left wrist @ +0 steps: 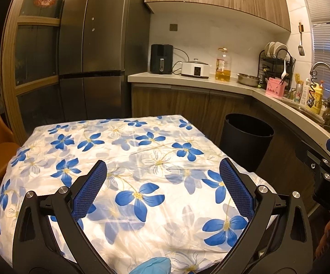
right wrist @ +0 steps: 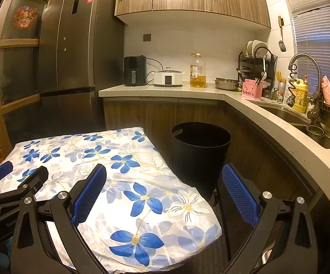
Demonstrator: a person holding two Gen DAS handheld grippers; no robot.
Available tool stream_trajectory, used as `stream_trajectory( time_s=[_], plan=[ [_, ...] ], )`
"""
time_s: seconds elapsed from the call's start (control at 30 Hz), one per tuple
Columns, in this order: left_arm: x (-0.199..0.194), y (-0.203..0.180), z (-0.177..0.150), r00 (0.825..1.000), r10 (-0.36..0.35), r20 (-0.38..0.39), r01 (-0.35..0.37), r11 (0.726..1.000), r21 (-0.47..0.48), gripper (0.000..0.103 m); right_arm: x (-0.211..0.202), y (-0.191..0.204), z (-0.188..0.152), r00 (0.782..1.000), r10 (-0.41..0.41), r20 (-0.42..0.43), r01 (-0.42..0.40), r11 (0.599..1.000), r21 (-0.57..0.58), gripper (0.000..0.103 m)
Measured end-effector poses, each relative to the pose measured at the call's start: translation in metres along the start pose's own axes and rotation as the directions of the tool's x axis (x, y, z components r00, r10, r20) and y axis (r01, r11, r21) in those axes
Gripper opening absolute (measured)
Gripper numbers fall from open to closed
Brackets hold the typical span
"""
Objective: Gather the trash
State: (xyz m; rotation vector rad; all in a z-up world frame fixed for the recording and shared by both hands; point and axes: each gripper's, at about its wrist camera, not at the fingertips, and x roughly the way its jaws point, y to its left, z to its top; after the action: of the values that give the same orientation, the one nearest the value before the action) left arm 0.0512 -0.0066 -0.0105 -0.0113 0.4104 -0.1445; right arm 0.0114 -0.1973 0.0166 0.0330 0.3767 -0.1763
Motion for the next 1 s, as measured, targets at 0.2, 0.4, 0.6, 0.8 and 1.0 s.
stream_trajectory(
  time_s=[0.2,0.4,0.6,0.8,1.0],
  plan=[
    [-0.0038,0.0007,0.0005,1.0,-0.004,0.005,0.004,1.0,-0.005,0.097,-0.0028,0.0005,0.0016,1.0,0.006,0.006,-0.006,1.0,0.0,0.097],
    [-0.005,0.0017,0.0008,1.0,-0.005,0.005,0.006,1.0,-0.008,0.097,-0.0044,0.0009,0.002,1.0,0.009,0.01,-0.009,1.0,0.002,0.097],
    [-0.0048,0.0014,0.0005,1.0,-0.004,0.004,0.004,1.0,-0.008,0.097,-0.0045,0.0017,0.0032,1.0,0.009,0.012,-0.009,1.0,0.003,0.097],
    [-0.0053,0.0012,0.0003,1.0,-0.004,0.005,0.004,1.0,-0.008,0.097,-0.0042,-0.001,0.0046,1.0,0.008,0.014,-0.008,1.0,0.009,0.097],
    [-0.0054,0.001,0.0005,1.0,-0.005,0.005,0.005,1.0,-0.009,0.097,-0.0041,-0.0017,0.0049,1.0,0.009,0.015,-0.009,1.0,0.011,0.097]
  ],
)
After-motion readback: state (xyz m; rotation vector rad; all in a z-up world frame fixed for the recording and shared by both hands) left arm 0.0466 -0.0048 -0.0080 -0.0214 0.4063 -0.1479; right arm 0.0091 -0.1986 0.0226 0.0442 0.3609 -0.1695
